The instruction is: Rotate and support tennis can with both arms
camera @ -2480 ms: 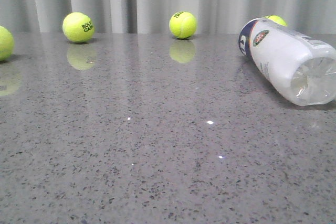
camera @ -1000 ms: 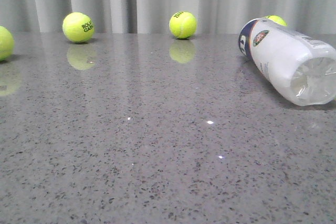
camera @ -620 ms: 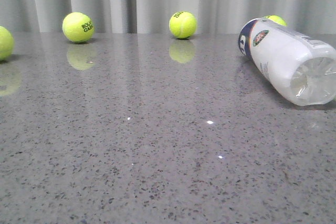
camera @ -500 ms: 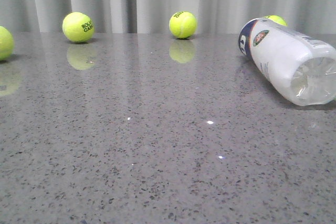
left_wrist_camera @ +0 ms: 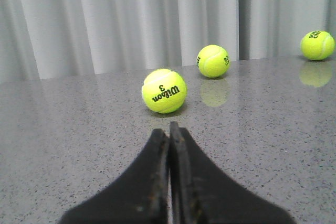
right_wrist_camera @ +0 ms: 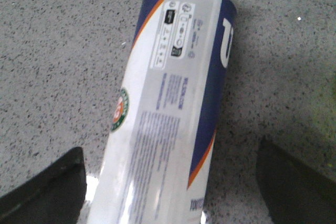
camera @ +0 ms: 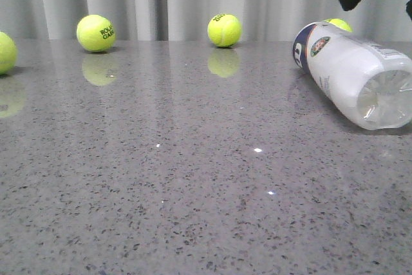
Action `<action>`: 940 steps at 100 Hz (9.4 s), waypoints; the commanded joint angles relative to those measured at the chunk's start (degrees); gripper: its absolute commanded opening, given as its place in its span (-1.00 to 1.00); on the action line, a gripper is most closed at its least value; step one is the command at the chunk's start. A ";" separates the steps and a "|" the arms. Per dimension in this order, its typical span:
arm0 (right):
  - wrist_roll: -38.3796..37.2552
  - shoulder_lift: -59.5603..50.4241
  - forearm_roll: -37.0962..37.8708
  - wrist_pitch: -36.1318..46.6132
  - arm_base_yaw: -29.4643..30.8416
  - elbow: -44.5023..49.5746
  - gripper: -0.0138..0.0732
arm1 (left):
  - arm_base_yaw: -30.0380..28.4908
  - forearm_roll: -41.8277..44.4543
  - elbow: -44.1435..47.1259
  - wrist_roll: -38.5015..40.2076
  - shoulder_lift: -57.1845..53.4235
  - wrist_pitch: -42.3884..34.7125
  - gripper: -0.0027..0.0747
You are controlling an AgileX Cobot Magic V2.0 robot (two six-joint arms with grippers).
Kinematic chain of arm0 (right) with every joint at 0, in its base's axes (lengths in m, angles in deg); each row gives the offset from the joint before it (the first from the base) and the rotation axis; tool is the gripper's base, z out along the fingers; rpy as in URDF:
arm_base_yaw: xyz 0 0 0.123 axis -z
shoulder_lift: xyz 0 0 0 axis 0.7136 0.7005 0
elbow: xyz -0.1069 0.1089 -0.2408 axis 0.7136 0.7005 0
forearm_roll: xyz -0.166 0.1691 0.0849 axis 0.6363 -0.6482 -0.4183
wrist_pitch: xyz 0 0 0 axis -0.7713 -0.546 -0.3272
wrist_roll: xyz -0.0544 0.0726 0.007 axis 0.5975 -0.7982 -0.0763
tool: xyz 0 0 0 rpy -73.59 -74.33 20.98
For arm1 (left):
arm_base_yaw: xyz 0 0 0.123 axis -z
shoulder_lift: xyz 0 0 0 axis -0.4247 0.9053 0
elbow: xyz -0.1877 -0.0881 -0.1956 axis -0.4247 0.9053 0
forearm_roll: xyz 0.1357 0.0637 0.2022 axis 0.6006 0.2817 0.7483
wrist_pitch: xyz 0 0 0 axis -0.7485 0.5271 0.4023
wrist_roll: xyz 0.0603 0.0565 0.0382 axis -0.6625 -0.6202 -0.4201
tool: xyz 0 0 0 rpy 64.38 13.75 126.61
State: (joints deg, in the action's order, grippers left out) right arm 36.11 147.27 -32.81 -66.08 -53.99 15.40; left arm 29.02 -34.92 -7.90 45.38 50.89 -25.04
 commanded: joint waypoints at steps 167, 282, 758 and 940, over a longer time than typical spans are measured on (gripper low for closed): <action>59.50 13.09 0.07 -1.49 -19.40 -21.34 0.08 | -0.11 -0.02 2.71 0.62 -2.28 -4.30 -0.99; 70.46 20.74 -1.84 -6.82 -21.16 -21.34 0.15 | -0.11 -0.02 2.71 0.62 -2.28 -4.30 -0.99; 6.81 -19.79 12.70 -4.11 1.27 -12.30 0.85 | -0.11 -0.02 2.71 0.62 -2.28 -4.30 -0.99; -1.89 -65.02 12.20 27.47 5.71 40.20 -0.84 | -0.11 0.09 2.71 0.62 -2.28 -4.65 -0.99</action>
State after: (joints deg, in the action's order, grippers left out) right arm 34.22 82.00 -20.62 -43.62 -48.53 57.09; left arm 29.02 -34.92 -7.90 45.38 50.89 -25.04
